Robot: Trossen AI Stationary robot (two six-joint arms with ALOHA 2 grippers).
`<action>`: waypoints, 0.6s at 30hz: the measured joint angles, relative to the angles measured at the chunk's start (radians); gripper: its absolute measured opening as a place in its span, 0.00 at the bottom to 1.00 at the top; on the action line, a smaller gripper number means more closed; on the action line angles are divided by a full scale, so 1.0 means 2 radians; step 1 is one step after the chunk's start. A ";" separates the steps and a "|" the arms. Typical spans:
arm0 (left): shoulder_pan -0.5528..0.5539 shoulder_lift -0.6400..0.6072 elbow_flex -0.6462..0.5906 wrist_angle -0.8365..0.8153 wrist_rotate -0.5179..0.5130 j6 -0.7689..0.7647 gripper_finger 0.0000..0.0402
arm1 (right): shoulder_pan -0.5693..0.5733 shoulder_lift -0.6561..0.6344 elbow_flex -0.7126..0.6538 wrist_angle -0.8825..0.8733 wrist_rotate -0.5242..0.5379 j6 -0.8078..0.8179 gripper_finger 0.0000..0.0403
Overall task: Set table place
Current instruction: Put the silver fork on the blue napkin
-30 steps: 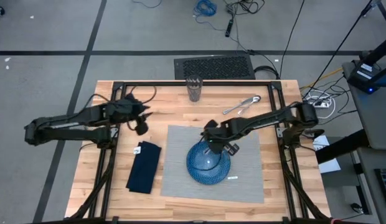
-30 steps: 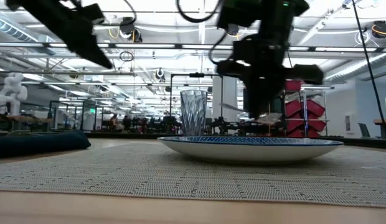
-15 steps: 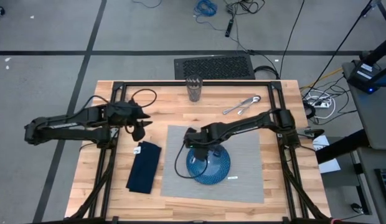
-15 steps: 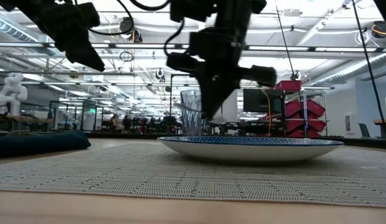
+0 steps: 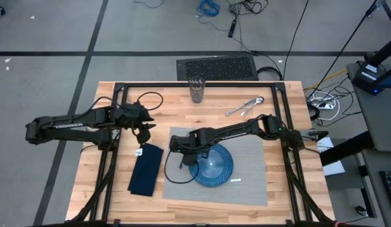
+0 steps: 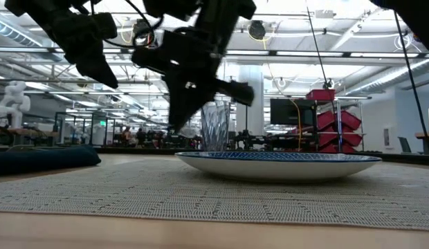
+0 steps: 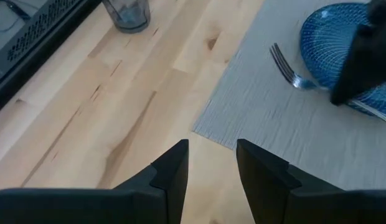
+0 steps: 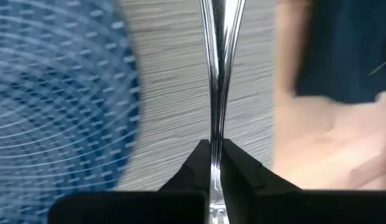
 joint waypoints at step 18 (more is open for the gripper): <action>0.000 0.016 0.000 -0.015 -0.004 -0.042 0.30 | -0.001 0.060 0.080 0.075 -0.069 -0.081 0.00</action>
